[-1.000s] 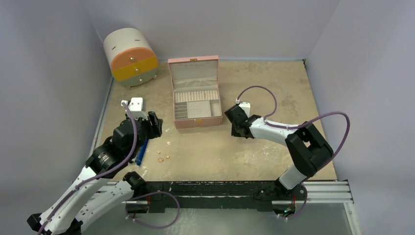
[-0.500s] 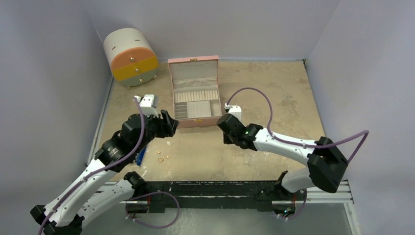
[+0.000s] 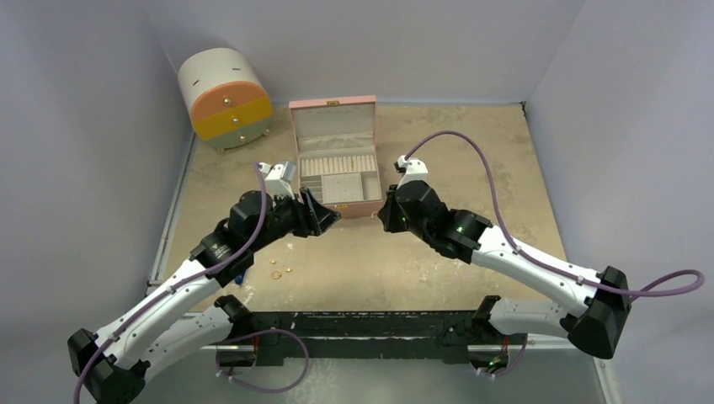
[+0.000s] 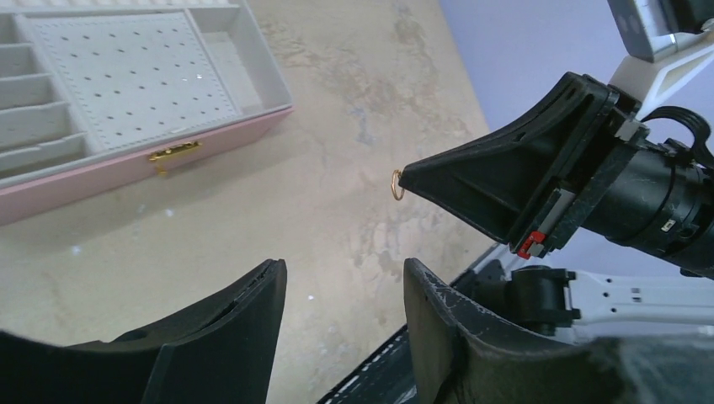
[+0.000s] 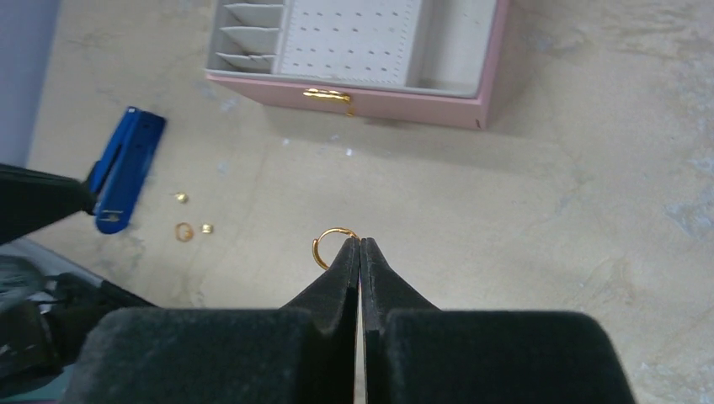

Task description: Organize the mixed jewelry

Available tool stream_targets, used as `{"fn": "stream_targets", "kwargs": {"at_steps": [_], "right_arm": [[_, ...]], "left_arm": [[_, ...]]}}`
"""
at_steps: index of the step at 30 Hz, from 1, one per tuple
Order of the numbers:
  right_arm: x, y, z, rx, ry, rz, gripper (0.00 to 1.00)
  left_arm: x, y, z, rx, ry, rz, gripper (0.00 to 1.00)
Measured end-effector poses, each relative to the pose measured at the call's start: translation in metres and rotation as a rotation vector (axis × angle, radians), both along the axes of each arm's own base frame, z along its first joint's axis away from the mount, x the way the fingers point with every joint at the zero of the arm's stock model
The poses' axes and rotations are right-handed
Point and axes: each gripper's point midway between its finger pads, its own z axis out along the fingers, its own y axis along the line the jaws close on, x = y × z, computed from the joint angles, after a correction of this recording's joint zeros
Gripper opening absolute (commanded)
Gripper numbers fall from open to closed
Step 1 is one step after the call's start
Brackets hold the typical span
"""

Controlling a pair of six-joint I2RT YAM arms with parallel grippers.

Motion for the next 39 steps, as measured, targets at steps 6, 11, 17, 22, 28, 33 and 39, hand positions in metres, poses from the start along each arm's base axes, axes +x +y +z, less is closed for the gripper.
{"fn": "stream_targets", "kwargs": {"at_steps": [6, 11, 17, 22, 28, 33, 39], "right_arm": [[-0.002, 0.014, 0.03, 0.072, -0.032, 0.06, 0.0], [-0.005, 0.023, 0.046, 0.112, -0.04, 0.102, 0.0], [-0.008, 0.031, 0.063, 0.152, -0.05, 0.135, 0.0], [-0.012, 0.036, 0.066, 0.164, -0.043, 0.158, 0.0], [-0.015, 0.043, 0.068, 0.174, -0.038, 0.183, 0.0], [-0.016, 0.047, 0.073, 0.183, -0.042, 0.195, 0.0], [-0.018, 0.052, 0.071, 0.179, -0.037, 0.205, 0.0]], "left_arm": [[0.002, -0.025, -0.001, -0.139, 0.044, -0.048, 0.47], [0.005, -0.04, 0.002, -0.215, 0.069, -0.076, 0.44], [0.006, -0.047, 0.015, -0.278, 0.055, -0.097, 0.39], [0.007, -0.05, 0.017, -0.288, 0.057, -0.104, 0.37], [0.006, -0.05, 0.017, -0.289, 0.06, -0.109, 0.33], [0.006, -0.05, 0.017, -0.29, 0.061, -0.109, 0.31], [0.006, -0.05, 0.017, -0.291, 0.062, -0.109, 0.25]]}}
